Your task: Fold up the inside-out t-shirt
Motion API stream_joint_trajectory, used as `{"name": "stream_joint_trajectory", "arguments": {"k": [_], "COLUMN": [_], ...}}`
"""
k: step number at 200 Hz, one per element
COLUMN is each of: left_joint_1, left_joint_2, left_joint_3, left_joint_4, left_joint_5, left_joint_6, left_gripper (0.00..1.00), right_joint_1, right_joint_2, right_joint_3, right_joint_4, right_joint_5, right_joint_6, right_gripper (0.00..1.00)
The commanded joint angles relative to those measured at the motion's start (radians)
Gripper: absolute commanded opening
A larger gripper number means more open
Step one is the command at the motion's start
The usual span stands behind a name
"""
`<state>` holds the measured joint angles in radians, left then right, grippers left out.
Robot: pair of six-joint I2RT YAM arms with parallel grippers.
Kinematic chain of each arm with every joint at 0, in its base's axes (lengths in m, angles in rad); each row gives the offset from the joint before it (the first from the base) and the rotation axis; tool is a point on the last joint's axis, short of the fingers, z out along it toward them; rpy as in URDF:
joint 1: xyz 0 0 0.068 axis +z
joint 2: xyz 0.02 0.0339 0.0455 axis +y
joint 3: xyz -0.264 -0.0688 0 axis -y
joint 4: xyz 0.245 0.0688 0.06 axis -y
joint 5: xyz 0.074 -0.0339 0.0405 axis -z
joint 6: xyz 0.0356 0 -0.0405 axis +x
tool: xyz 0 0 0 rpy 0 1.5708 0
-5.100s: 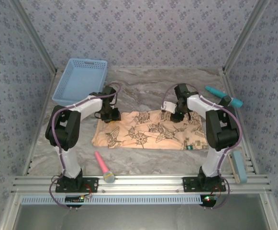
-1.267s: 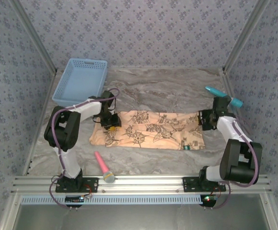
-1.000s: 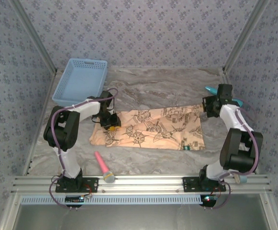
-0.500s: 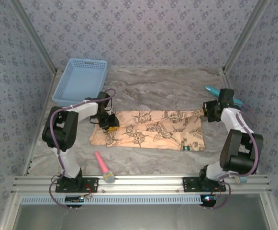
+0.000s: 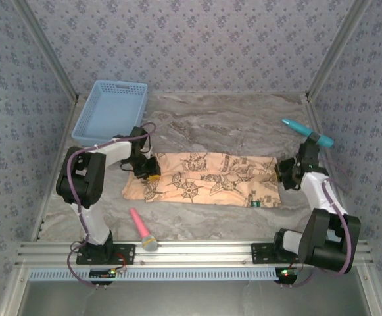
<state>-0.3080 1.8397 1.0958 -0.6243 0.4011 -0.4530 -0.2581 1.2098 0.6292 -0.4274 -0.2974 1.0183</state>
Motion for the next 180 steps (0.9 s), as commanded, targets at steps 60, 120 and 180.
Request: {"name": "stream_joint_trajectory", "arguments": {"k": [60, 120, 180], "left_joint_1": [0.007, -0.103, -0.072], "left_joint_2": [-0.062, -0.106, 0.003], "left_joint_3": [-0.027, 0.026, -0.003], "left_joint_4": [-0.141, -0.126, -0.063], "left_joint_5": [-0.006, -0.024, -0.104], "left_joint_6": [-0.005, -0.085, -0.084], "left_gripper": [0.23, 0.29, 0.26], "right_joint_1": [0.099, 0.428, 0.435], "right_joint_2": [-0.056, 0.228, 0.473], "right_joint_3": [0.169, 0.290, 0.261], "right_joint_4": [-0.208, 0.032, 0.124], "right_joint_5": [0.184, -0.005, 0.015], "right_joint_6": [-0.304, -0.307, -0.382], "right_gripper": [0.33, 0.23, 0.09]}}
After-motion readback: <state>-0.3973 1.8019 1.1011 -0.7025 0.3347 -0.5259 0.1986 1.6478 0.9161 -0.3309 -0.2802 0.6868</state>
